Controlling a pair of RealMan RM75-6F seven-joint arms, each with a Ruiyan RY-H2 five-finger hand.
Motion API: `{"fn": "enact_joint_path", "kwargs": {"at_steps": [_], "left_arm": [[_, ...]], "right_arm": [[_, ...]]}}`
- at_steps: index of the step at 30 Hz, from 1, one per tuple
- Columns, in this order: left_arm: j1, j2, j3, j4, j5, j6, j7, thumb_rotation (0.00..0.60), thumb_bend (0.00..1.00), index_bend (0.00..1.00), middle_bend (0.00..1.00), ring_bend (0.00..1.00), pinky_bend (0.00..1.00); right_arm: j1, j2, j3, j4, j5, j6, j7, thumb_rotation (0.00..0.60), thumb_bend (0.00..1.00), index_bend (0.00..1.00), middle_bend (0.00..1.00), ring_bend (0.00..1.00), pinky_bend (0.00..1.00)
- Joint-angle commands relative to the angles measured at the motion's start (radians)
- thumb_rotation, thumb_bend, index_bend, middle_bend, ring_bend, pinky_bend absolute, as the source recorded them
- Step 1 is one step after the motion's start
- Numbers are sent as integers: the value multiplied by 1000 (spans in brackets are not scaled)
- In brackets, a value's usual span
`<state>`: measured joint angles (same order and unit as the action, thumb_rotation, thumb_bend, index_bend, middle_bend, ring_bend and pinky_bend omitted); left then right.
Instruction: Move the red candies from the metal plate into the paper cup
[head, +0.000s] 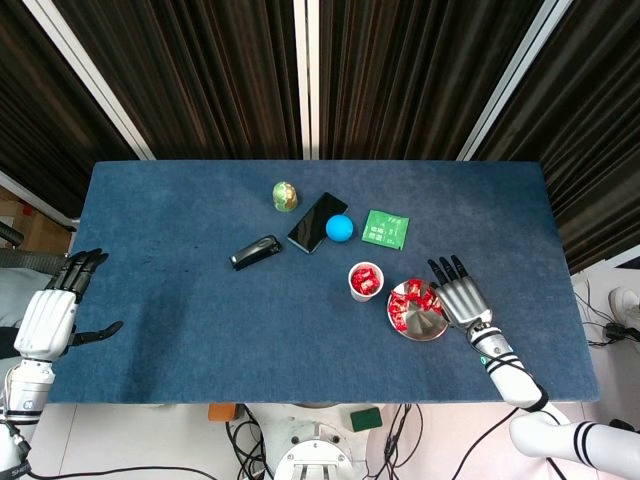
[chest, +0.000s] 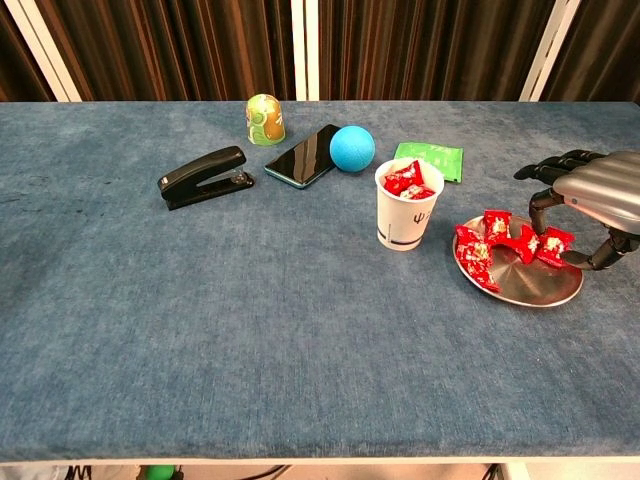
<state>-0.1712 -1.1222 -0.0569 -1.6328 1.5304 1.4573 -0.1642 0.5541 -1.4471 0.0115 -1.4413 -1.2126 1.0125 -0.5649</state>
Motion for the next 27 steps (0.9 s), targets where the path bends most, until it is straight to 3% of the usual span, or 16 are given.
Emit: {"fn": "enact_joint_path", "kwargs": {"at_steps": [1,27], "left_arm": [[-1,0,0,0,1,-1,0,600,86,110,66,51,223],[0,-1,0,1,0,0,-1,600,85,110,65,51,223]], "right_arm": [[-1,1,0,-1,0,0,-3,600,347,420,15,0,0],[-2,-1,4,-6,13,-9,-36,600,355,480,18,0,0]]}}
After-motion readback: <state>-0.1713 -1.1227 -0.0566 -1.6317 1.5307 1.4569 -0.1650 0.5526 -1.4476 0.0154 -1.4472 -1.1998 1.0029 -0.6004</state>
